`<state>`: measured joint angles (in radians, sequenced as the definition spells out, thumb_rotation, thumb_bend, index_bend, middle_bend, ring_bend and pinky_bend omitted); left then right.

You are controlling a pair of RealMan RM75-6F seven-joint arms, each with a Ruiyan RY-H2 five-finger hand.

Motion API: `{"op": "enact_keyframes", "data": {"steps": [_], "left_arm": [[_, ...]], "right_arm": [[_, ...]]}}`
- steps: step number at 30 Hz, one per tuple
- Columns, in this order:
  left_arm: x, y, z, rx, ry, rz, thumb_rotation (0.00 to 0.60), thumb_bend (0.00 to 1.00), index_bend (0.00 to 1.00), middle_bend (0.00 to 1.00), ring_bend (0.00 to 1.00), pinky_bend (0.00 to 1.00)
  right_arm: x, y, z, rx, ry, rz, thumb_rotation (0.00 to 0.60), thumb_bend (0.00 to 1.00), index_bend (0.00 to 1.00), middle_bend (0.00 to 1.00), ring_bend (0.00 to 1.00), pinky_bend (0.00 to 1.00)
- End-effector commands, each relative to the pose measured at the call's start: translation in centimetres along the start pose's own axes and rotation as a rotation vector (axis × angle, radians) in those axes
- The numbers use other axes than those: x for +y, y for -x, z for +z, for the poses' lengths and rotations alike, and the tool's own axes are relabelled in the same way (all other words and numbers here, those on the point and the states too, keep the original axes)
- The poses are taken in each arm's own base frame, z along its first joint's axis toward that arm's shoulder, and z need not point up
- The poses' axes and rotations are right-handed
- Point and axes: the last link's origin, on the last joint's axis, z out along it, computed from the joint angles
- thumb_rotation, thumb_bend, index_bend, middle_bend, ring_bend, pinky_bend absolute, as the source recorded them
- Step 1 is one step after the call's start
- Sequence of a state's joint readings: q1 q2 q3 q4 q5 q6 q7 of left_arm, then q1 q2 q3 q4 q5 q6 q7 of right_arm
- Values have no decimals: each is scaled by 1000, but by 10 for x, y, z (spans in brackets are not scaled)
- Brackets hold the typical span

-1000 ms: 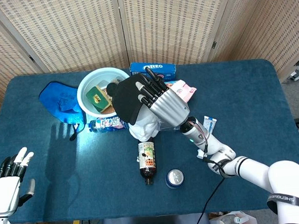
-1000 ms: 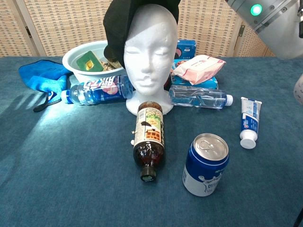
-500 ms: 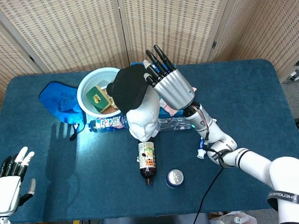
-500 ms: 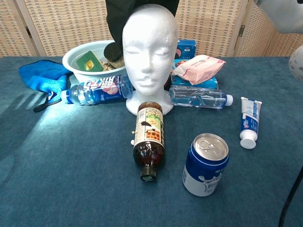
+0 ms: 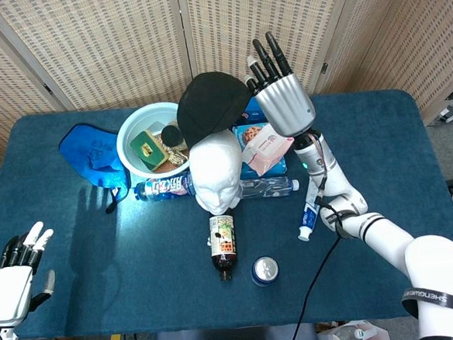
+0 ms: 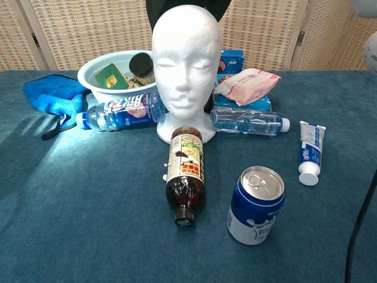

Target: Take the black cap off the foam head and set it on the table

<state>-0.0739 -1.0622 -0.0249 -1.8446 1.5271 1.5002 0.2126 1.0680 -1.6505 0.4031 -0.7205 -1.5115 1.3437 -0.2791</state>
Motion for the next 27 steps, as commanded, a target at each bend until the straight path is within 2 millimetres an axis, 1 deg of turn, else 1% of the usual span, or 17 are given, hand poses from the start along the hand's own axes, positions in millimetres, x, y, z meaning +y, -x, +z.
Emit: {"op": "enact_keyframes", "data": {"steps": [1,8,12,14,17,20,23,27], "left_arm": [[0,0,1,-1,1,1,600,485,79,0,0,0],[2,0,2,0,7,2,600,485,79,0,0,0],[4,1,2,-3,14,4,600,485,79,0,0,0],[4,1,2,-5,16,4,600,486,79,0,0,0],[5,2,2,-6,17,4,600,485,79,0,0,0],[5,2,2,-8,16,5,600,485,79,0,0,0],[5,3,3,-9,17,7,600,485,79,0,0,0],[7,5,5,-16,20,5,600,485,79,0,0,0]], "right_arm": [[13,4,-1,-15,26,-34,600,512,752,325,89,0],[44,10,-10,-47,58,-98,600,512,752,325,90,0],[59,16,-22,-82,78,-116,600,512,752,325,91,0],[63,19,-29,-99,82,-121,600,512,753,326,91,0],[65,25,-40,-126,74,-130,600,512,752,328,92,0],[66,30,-46,-145,69,-138,600,512,752,329,93,0],[65,32,-46,-148,76,-133,600,512,752,329,93,0],[49,34,-38,-119,105,-67,600,519,752,335,95,0]]}}
